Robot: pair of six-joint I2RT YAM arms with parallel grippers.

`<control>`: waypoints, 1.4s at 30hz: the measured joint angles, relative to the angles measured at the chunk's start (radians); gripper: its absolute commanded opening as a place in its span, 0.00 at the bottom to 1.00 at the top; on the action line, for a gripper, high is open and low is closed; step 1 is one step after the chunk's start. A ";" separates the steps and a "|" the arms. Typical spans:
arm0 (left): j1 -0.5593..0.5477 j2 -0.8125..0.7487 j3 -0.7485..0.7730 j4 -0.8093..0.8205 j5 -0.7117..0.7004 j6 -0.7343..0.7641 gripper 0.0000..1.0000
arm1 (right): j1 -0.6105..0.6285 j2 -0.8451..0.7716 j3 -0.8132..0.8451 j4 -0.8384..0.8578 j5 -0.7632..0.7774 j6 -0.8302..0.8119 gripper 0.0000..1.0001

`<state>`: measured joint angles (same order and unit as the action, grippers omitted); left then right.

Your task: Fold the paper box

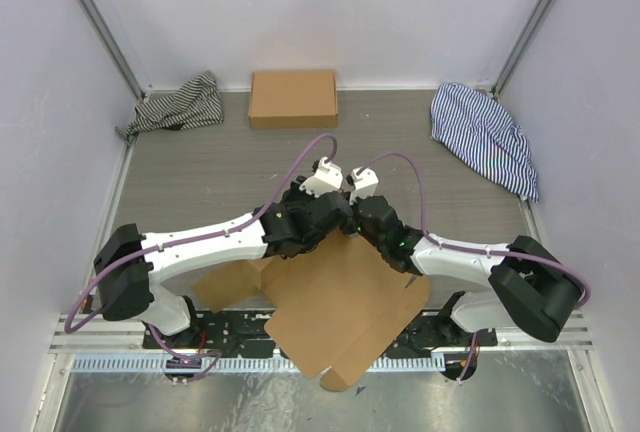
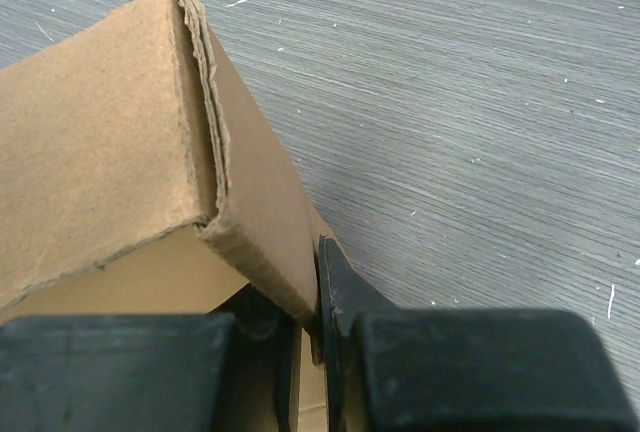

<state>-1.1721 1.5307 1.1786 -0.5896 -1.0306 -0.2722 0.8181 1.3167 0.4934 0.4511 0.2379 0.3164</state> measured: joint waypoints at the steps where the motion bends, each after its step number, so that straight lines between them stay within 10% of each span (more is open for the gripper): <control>1: -0.001 0.000 0.000 0.000 0.000 -0.003 0.21 | 0.001 0.000 0.000 -0.003 0.002 -0.003 0.17; 11: -0.010 0.000 0.002 -0.006 -0.001 -0.014 0.20 | -0.002 0.030 0.013 -0.043 0.003 -0.017 0.36; 17: -0.011 0.000 0.002 -0.008 -0.002 -0.019 0.20 | -0.002 0.052 0.013 -0.056 -0.010 -0.023 0.05; 22: -0.011 0.000 0.002 -0.008 -0.002 -0.021 0.19 | 0.003 0.052 0.013 -0.055 -0.010 -0.051 0.01; 28: -0.011 0.000 0.002 -0.011 -0.004 -0.022 0.19 | 0.003 0.052 0.013 -0.056 0.000 -0.045 0.35; 36: -0.015 0.000 0.002 -0.018 -0.006 -0.029 0.18 | 0.000 0.052 0.013 -0.083 0.013 -0.022 0.38; 42: -0.017 0.000 0.002 -0.018 -0.008 -0.032 0.19 | 0.000 0.052 0.013 -0.101 0.003 -0.026 0.15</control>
<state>-1.1889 1.5307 1.1805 -0.6079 -1.0389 -0.3046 0.8181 1.3685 0.5068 0.3504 0.2413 0.2909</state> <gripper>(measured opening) 0.183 0.323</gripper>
